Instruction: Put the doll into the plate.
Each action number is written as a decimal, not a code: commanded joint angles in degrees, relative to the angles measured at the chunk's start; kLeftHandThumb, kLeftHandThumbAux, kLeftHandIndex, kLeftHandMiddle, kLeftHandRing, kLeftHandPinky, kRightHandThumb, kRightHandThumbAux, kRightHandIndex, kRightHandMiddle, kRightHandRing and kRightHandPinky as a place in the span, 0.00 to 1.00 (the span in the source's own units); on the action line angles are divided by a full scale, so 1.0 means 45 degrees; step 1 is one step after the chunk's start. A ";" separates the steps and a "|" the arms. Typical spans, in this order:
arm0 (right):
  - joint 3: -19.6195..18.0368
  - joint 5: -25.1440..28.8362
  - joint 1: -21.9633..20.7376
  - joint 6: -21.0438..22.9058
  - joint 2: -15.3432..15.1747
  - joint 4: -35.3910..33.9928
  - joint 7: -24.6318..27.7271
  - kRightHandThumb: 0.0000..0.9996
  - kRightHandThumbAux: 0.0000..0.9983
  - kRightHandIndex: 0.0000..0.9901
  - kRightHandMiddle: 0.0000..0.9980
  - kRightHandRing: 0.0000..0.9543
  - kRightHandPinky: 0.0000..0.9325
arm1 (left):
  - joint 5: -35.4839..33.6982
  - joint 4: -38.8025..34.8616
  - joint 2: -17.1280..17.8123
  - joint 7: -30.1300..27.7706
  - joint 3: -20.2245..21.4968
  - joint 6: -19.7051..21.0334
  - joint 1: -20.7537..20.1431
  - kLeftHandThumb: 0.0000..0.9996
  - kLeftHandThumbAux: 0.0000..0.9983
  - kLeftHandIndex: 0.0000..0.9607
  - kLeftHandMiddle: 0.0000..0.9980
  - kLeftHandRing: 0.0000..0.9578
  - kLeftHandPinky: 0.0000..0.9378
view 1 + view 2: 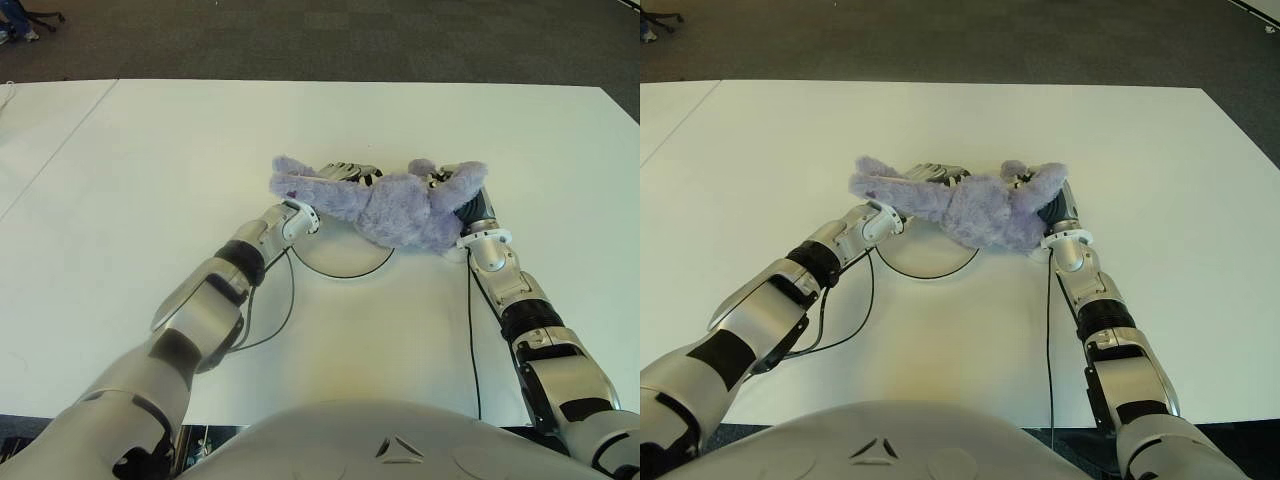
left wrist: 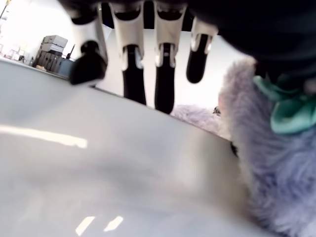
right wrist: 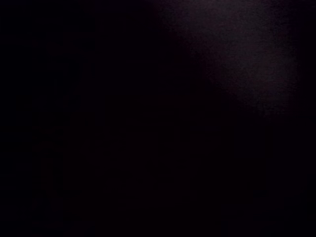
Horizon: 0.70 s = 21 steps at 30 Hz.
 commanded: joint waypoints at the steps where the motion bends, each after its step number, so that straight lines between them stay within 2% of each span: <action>1: 0.0075 0.0014 0.0511 0.0844 0.0500 0.0225 0.0191 0.63 0.69 0.64 0.80 0.83 0.86 | 0.0657 0.0657 -0.0294 -0.0248 -0.0520 0.0217 0.0642 0.57 0.37 0.42 0.51 0.59 0.67; 3: -0.0048 0.0081 0.0448 0.0941 0.0592 0.0212 0.0034 0.63 0.69 0.64 0.80 0.83 0.86 | 0.0641 0.0653 -0.0364 -0.0029 -0.0459 0.0330 0.0639 0.58 0.39 0.48 0.63 0.69 0.78; 4: -0.0098 0.0111 0.0420 0.0973 0.0626 0.0214 -0.0008 0.64 0.69 0.64 0.80 0.83 0.86 | 0.0662 0.0641 -0.0390 0.0083 -0.0454 0.0394 0.0639 0.60 0.43 0.55 0.70 0.75 0.83; 9: -0.0271 0.0144 0.0296 0.1016 0.0715 0.0256 -0.0189 0.64 0.69 0.64 0.80 0.83 0.87 | 0.0645 0.0635 -0.0444 0.0363 -0.0451 0.0285 0.0651 0.62 0.49 0.63 0.75 0.79 0.83; 10: -0.0310 0.0160 0.0253 0.1016 0.0725 0.0273 -0.0227 0.65 0.69 0.65 0.81 0.84 0.87 | 0.0625 0.0637 -0.0445 0.0379 -0.0450 0.0196 0.0653 0.65 0.55 0.68 0.78 0.82 0.85; 12: -0.0406 0.0231 0.0162 0.0984 0.0738 0.0275 -0.0274 0.66 0.69 0.65 0.81 0.84 0.88 | 0.0589 0.0664 -0.0428 0.0407 -0.0454 -0.0093 0.0641 0.67 0.58 0.72 0.81 0.84 0.86; 21: -0.0628 0.0532 0.0011 0.0709 0.0628 -0.0052 0.0105 0.70 0.69 0.70 0.84 0.87 0.91 | 0.0832 0.0694 -0.0186 0.0787 -0.0574 -0.1380 0.0401 0.67 0.64 0.77 0.86 0.89 0.92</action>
